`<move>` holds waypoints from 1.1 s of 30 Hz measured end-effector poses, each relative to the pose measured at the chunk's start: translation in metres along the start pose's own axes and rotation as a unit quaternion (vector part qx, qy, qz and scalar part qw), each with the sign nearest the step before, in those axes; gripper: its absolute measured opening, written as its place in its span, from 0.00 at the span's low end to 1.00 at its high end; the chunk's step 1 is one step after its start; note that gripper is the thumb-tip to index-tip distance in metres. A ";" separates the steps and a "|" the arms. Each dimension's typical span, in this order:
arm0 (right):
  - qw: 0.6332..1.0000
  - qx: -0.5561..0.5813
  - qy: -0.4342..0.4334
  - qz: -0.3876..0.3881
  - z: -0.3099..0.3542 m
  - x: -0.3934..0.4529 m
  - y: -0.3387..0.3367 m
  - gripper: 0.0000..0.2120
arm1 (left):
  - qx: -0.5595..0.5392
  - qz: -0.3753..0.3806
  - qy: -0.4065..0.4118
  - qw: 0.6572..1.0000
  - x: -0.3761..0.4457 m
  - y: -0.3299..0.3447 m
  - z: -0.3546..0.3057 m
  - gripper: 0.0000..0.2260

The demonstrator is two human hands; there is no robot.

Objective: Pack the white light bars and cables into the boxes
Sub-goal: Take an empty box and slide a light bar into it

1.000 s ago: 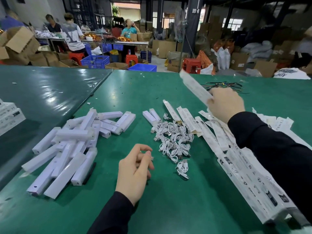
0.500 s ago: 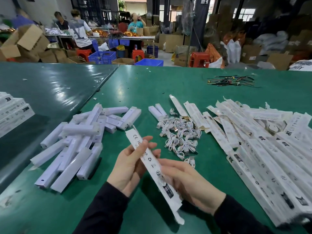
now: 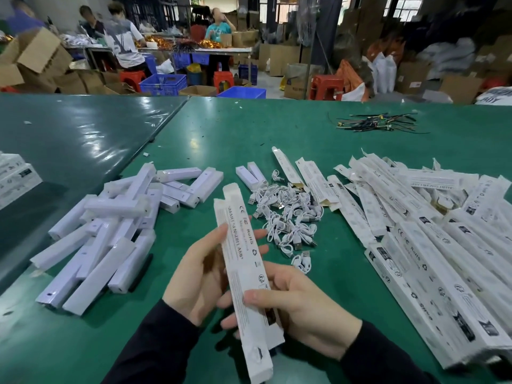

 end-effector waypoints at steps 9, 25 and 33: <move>0.999 0.005 0.043 -0.020 -0.006 0.006 -0.011 0.18 | 0.027 -0.032 0.084 0.996 -0.002 -0.003 -0.010 0.22; 0.938 -0.106 -0.199 -0.263 0.027 0.004 -0.055 0.14 | 0.157 0.107 0.098 0.977 -0.015 0.021 0.011 0.32; 0.936 -0.085 -0.202 -0.277 0.024 0.006 -0.058 0.25 | 0.156 0.143 0.064 0.975 -0.017 0.025 0.016 0.31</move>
Point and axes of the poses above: each hand's wrist, its own x-axis towards the middle knuckle, its own y-axis out of the palm, z = x × y, the point moved 6 cm from there along x, towards the middle knuckle, and after that the axes turned 12 degrees about -z, right-handed, at the moved point
